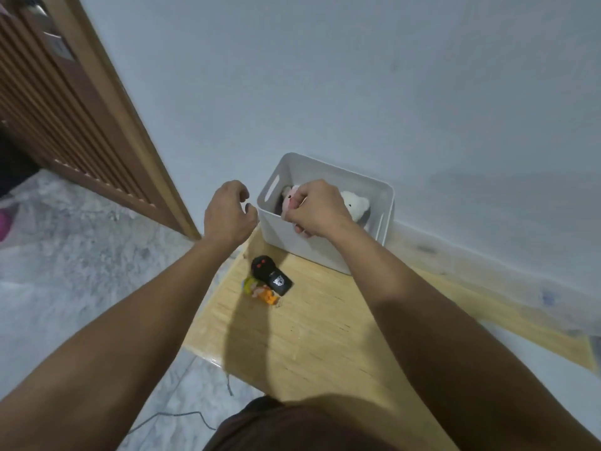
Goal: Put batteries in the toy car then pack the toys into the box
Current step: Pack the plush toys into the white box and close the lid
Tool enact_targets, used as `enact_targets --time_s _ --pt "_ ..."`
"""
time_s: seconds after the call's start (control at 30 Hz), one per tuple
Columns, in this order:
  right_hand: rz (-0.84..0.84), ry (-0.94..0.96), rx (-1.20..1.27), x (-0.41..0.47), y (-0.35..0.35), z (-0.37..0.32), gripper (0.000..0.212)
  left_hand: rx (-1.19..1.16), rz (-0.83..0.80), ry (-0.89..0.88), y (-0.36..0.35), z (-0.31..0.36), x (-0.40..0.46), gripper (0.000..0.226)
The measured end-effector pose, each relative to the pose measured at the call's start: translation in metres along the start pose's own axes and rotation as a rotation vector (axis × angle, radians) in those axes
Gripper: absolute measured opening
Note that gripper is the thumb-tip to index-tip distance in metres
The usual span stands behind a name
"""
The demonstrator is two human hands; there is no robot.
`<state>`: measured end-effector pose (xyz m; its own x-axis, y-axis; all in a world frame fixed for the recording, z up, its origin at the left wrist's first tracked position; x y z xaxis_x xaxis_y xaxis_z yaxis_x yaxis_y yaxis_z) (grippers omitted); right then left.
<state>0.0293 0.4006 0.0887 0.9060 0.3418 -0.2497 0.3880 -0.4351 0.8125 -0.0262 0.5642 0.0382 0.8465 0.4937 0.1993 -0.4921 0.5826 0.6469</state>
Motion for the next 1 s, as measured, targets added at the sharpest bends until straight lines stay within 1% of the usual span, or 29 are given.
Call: enact_targets --time_s 0.07,0.13,0.2,0.27,0.37,0.4,0.47,0.53,0.63,0.73,0.8,1.0 --pt "-0.051 0.035 -0.010 -0.006 -0.015 -0.004 0.009 0.013 -0.039 0.073 0.000 -0.019 -0.014 0.014" --pt "-0.111 0.066 -0.076 -0.008 -0.034 -0.004 0.008 0.041 -0.097 0.140 -0.004 -0.036 -0.029 0.017" --pt "-0.126 0.085 -0.167 -0.009 -0.054 0.000 0.014 0.063 -0.169 0.216 -0.010 -0.050 -0.046 0.024" --pt "-0.127 0.075 -0.220 -0.008 -0.074 0.008 0.020 0.074 -0.254 0.302 -0.019 -0.058 -0.064 0.042" --pt "-0.190 0.073 -0.318 -0.008 -0.098 0.019 0.008 0.114 -0.375 0.385 -0.035 -0.065 -0.090 0.072" --pt "-0.203 0.066 -0.347 -0.007 -0.105 0.024 0.010 0.133 -0.399 0.396 -0.039 -0.066 -0.098 0.078" --pt "-0.214 0.056 -0.392 -0.006 -0.116 0.032 0.019 0.178 -0.429 0.403 -0.049 -0.068 -0.112 0.091" --pt "-0.215 0.052 -0.410 -0.005 -0.126 0.037 0.027 0.242 -0.435 0.405 -0.058 -0.068 -0.123 0.100" --pt "-0.188 0.051 -0.423 -0.002 -0.135 0.037 0.035 0.307 -0.366 0.380 -0.064 -0.068 -0.131 0.097" --pt "-0.163 0.076 -0.414 0.004 -0.139 0.032 0.045 0.325 -0.305 0.327 -0.066 -0.070 -0.134 0.081" --pt "-0.166 0.093 -0.421 0.007 -0.143 0.030 0.048 0.281 -0.273 0.338 -0.065 -0.072 -0.136 0.075" --pt "-0.207 0.081 -0.454 0.010 -0.151 0.032 0.054 0.257 -0.275 0.374 -0.056 -0.079 -0.137 0.079"
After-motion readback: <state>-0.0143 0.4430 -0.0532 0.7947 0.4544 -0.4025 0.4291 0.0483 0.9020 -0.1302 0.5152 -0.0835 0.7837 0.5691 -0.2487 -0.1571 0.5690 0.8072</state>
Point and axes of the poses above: each hand's wrist, its own x-axis towards the middle knuckle, its own y-axis out of the back of the hand, z = x × y, the point moved 4 cm from there along x, towards the middle knuckle, and after that the axes turned 11 degrees about -x, right-handed, at the moved point
